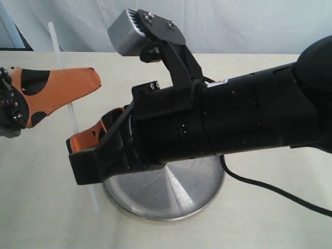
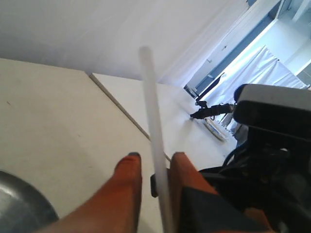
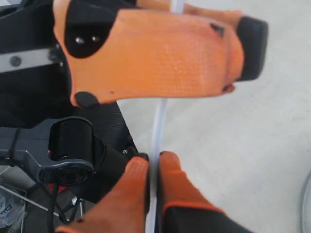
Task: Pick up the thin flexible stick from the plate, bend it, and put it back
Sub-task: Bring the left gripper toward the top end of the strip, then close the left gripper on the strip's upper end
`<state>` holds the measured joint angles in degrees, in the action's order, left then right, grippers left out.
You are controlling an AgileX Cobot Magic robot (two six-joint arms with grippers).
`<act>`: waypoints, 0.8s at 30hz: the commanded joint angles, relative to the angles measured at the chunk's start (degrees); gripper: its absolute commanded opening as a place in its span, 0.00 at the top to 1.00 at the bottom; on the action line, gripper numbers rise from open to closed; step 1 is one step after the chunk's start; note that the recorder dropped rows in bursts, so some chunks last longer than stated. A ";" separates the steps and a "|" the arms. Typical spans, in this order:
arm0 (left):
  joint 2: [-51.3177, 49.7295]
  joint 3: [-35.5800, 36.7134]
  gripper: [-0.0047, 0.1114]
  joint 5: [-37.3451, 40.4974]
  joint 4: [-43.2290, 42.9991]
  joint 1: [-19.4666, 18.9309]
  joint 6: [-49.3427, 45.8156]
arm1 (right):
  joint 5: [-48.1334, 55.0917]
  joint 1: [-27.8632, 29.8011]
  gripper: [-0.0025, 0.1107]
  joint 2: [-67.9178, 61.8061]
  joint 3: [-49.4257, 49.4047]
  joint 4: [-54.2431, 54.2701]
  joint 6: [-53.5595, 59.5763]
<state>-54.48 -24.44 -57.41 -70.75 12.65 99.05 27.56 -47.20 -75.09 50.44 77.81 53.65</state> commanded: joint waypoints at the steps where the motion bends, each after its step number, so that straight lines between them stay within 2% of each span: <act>1: -0.18 -0.16 0.96 2.06 0.67 0.28 -3.32 | 5.88 -0.19 0.99 0.50 0.71 -0.36 0.95; 7: -0.18 -0.16 0.96 1.26 3.81 0.28 -4.94 | 6.48 -0.19 0.99 0.50 0.71 -5.96 -1.41; 17: -0.18 -0.16 0.96 1.12 3.86 0.28 -6.94 | 4.55 -0.19 0.98 0.50 0.71 -12.25 -1.81; 20: -0.18 -0.16 0.96 0.90 3.86 0.28 -6.94 | 3.54 -0.19 0.85 0.50 0.71 -13.45 -2.28; 24: -0.18 -0.16 0.96 0.89 4.00 0.28 -6.94 | 1.75 -0.19 0.50 0.36 0.71 -14.60 -3.46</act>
<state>-54.46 -24.46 -57.04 -68.04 12.88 92.47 29.87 -47.29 -75.09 51.38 65.07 51.13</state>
